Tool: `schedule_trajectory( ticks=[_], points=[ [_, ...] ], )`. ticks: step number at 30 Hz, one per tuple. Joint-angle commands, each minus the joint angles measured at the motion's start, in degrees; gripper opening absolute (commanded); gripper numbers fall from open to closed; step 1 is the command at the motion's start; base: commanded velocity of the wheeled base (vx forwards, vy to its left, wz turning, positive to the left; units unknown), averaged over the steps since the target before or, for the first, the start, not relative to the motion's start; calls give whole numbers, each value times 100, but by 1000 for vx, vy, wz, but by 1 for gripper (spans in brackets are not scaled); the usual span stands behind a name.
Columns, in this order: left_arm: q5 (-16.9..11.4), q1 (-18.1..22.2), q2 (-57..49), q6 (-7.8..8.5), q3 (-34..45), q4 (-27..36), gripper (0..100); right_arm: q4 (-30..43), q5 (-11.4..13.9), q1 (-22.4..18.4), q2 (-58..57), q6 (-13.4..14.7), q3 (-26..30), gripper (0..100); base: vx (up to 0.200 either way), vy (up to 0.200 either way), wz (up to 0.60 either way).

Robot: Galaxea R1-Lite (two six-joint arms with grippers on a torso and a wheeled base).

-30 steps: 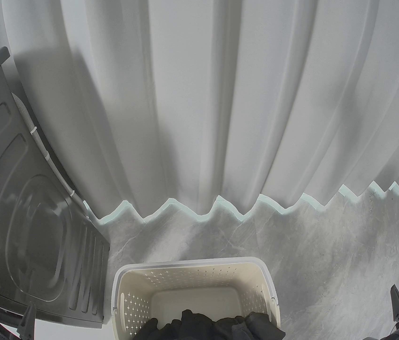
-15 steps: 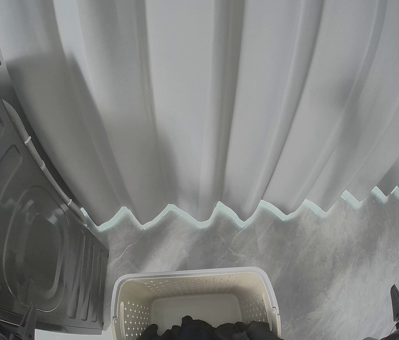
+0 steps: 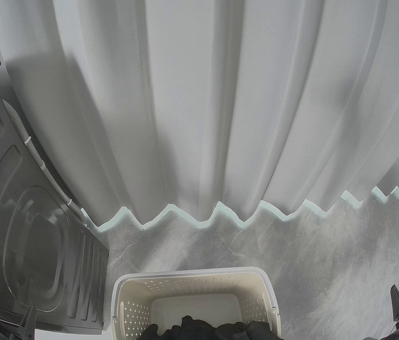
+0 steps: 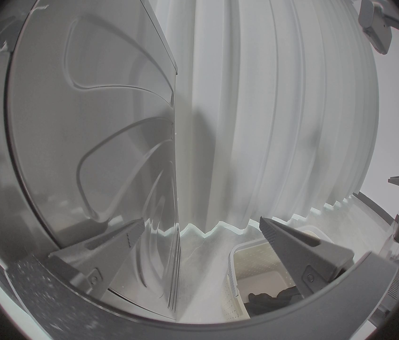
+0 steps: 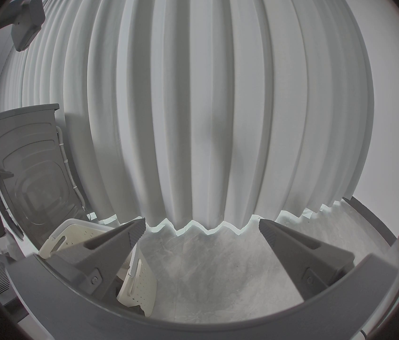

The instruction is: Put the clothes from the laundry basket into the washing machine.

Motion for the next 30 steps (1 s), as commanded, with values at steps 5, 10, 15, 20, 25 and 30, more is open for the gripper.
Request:
schedule_trajectory(
  ticks=[5,10,15,20,25,30],
  points=[
    [0,0,-92,-4,84,2,100,1,2,1,-93,-2,101,100,0,0,0],
    [0,0,-92,-4,84,2,100,1,2,1,-93,-2,101,100,0,0,0],
    [0,0,-92,-4,84,2,100,1,2,1,-93,-2,101,100,-120,0,0],
    [0,0,-92,-4,84,2,100,1,2,1,-93,-2,101,100,-200,0,0],
    [0,0,-92,-4,84,2,100,1,2,1,-93,-10,101,100,-200,0,0],
    [0,0,-92,-4,84,2,100,1,2,1,-93,-10,101,100,-200,0,0]
  ],
)
